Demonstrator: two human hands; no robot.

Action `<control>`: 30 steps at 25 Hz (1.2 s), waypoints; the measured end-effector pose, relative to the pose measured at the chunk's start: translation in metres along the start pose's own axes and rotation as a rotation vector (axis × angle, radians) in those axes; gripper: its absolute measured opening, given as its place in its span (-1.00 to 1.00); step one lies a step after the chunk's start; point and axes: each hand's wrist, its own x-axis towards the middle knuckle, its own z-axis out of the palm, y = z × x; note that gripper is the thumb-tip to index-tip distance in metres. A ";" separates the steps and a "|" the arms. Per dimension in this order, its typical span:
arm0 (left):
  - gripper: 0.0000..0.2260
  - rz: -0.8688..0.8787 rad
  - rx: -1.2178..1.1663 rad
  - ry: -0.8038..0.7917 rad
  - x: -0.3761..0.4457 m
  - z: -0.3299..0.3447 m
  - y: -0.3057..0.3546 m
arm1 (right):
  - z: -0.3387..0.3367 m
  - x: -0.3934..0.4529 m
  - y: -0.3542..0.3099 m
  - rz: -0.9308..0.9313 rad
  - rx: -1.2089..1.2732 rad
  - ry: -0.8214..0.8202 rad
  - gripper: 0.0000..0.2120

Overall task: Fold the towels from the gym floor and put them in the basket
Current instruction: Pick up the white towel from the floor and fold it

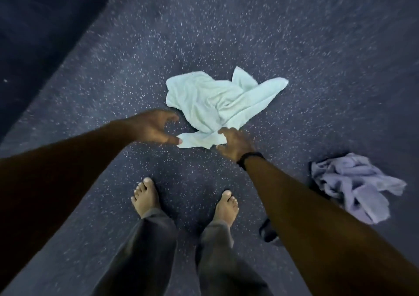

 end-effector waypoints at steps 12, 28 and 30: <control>-0.30 0.009 0.026 -0.015 0.046 0.017 -0.041 | 0.049 0.056 -0.013 -0.196 -0.325 0.257 -0.73; 0.07 0.169 0.000 0.564 -0.395 -0.233 0.180 | -0.418 -0.307 -0.180 -0.577 -0.086 0.699 -0.79; -0.05 0.188 -0.027 0.653 -0.458 -0.240 0.197 | -0.454 -0.354 -0.210 -0.654 -0.115 0.752 -0.90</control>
